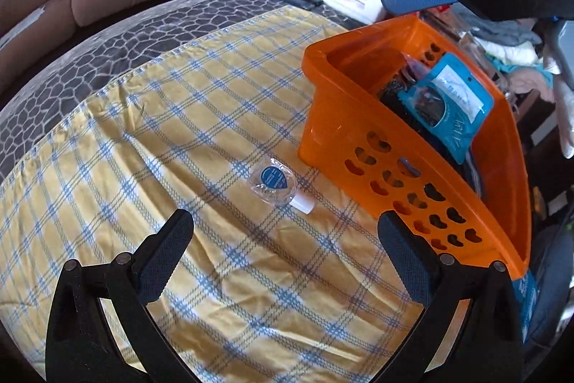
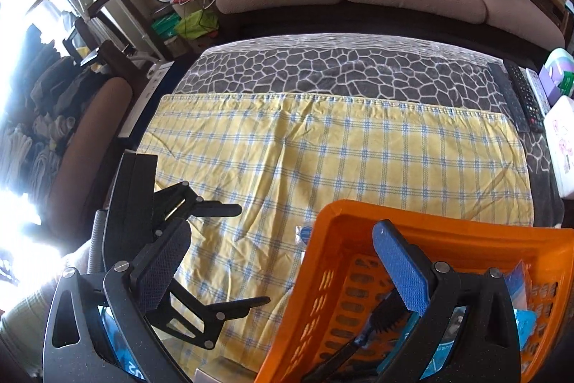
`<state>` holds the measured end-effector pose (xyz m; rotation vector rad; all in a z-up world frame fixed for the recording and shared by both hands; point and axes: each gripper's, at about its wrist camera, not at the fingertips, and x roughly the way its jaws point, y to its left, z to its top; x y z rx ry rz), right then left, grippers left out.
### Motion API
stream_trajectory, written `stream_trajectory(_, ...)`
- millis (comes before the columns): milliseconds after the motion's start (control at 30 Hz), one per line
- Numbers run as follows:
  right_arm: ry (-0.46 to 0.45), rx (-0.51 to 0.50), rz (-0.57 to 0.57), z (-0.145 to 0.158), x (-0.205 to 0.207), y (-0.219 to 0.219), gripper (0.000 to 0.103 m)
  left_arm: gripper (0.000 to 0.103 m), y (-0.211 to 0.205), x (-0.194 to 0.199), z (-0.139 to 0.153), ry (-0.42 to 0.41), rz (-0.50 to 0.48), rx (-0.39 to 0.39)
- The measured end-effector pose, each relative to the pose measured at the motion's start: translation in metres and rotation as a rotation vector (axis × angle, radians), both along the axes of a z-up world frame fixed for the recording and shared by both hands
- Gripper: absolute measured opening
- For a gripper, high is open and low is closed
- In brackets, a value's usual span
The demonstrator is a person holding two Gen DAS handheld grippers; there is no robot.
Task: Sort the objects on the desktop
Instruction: 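Move both tools from the basket to the clear blue-capped bottle, then grasp the clear blue-capped bottle with the right tool and lift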
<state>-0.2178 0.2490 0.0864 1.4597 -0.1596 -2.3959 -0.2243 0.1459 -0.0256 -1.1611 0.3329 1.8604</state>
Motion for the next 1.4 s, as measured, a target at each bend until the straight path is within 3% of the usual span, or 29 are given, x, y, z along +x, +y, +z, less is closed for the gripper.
stream_trajectory(167,-0.004,-0.013,-0.002,-0.008,-0.003,0.017,0.103,0.103,0.022,0.000,-0.015,0.067,-0.118,-0.071)
stream_trajectory(300,-0.002,-0.023,-0.008,-0.013,-0.002,0.031,0.103,0.103,0.033,-0.005,-0.022,0.065,-0.185,-0.094)
stream_trajectory(367,-0.004,-0.031,-0.015,-0.015,-0.002,0.037,0.103,0.098,0.039,-0.005,-0.029,0.058,-0.224,-0.127)
stream_trajectory(433,-0.008,-0.042,-0.023,-0.019,-0.001,0.043,0.103,0.086,0.046,-0.004,-0.036,0.054,-0.253,-0.169)
stream_trajectory(567,-0.012,-0.060,-0.039,-0.025,0.003,0.051,0.103,0.082,0.051,-0.002,-0.042,0.060,-0.245,-0.173)
stream_trajectory(633,-0.016,-0.060,-0.043,-0.027,0.004,0.053,0.103,0.053,0.050,-0.004,-0.040,0.082,-0.214,-0.166)
stream_trajectory(867,-0.017,-0.077,-0.040,-0.028,0.011,0.048,0.103,0.054,0.034,-0.004,-0.037,0.083,-0.154,-0.178)
stream_trajectory(1133,0.002,-0.136,-0.025,-0.016,0.016,0.014,0.103,0.054,-0.043,0.005,0.002,0.049,0.007,-0.031)
stream_trajectory(1300,-0.041,-0.271,-0.016,-0.020,0.015,-0.015,0.102,0.054,-0.084,0.016,0.037,0.059,0.082,0.069)
stream_trajectory(1400,-0.107,-0.368,-0.013,-0.032,0.013,-0.032,0.081,0.054,-0.097,0.025,0.059,0.087,0.087,0.106)
